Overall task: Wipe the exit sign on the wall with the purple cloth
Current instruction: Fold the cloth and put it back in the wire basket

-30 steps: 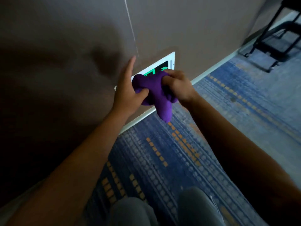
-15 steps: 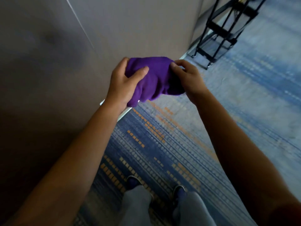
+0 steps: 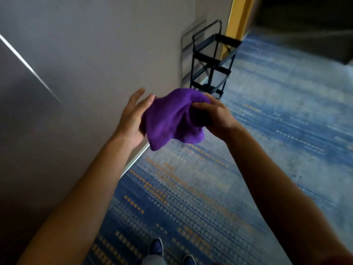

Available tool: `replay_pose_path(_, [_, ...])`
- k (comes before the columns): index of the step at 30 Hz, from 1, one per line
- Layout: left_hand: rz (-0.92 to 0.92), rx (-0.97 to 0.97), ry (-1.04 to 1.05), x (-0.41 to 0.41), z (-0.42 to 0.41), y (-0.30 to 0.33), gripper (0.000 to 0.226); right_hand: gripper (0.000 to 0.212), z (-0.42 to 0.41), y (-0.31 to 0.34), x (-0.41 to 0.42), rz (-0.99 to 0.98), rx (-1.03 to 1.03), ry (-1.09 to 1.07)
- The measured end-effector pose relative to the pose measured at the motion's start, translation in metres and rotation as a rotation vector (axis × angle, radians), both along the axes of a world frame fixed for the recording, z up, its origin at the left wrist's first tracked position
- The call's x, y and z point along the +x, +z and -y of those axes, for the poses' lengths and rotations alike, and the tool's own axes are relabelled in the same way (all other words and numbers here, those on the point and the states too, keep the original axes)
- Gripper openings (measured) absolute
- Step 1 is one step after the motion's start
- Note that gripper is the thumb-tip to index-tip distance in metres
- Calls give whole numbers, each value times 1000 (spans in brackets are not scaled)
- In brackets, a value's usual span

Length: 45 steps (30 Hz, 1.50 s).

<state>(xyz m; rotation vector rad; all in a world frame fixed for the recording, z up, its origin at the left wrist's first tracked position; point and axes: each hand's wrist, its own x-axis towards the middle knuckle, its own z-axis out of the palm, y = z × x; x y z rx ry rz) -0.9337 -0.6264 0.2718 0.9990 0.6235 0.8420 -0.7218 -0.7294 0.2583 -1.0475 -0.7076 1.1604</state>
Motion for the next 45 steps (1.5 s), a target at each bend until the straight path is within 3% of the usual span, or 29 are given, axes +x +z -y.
replay_pose_path(2, [-160,145,-162,26,-7,2,76,32,2,22,29,176,-6,42])
replay_pose_path(4, [-198,243,-369,57,-14,9,85,30,1,42,56,359,-17,70])
replay_pose_path(7, [-191,365,-546,109,-29,19,54,24,-6,60,95,537,-51,-41])
replay_pose_path(11, [-283,516,-519,172,-66,21,34,32,-20,73,158,616,-132,-292])
replay_pose_path(15, [-302,569,-454,238,-115,22,19,45,-47,86,227,671,-233,-371])
replay_pose_path(17, [-260,559,-408,272,-139,28,14,55,-61,93,256,588,-200,-311])
replay_pose_path(22, [-42,379,-378,345,-192,61,24,67,-86,104,325,53,79,-239])
replay_pose_path(27, [186,6,-392,412,-216,56,36,51,-131,82,382,12,81,-437])
replay_pose_path(29, [270,-134,-442,438,-216,45,54,44,-153,72,404,25,62,-540])
replay_pose_path(33, [257,-30,-412,502,-216,20,80,37,-191,59,464,139,-4,-715])
replay_pose_path(36, [150,154,-255,563,-236,6,92,33,-221,53,520,100,-21,-686])
replay_pose_path(39, [98,227,-106,624,-271,3,72,28,-253,44,574,52,6,-523])
replay_pose_path(42, [81,155,-34,689,-302,13,40,34,-286,37,624,-11,-14,-351])
replay_pose_path(45, [63,130,-5,738,-333,24,39,29,-321,29,656,-124,-82,-273])
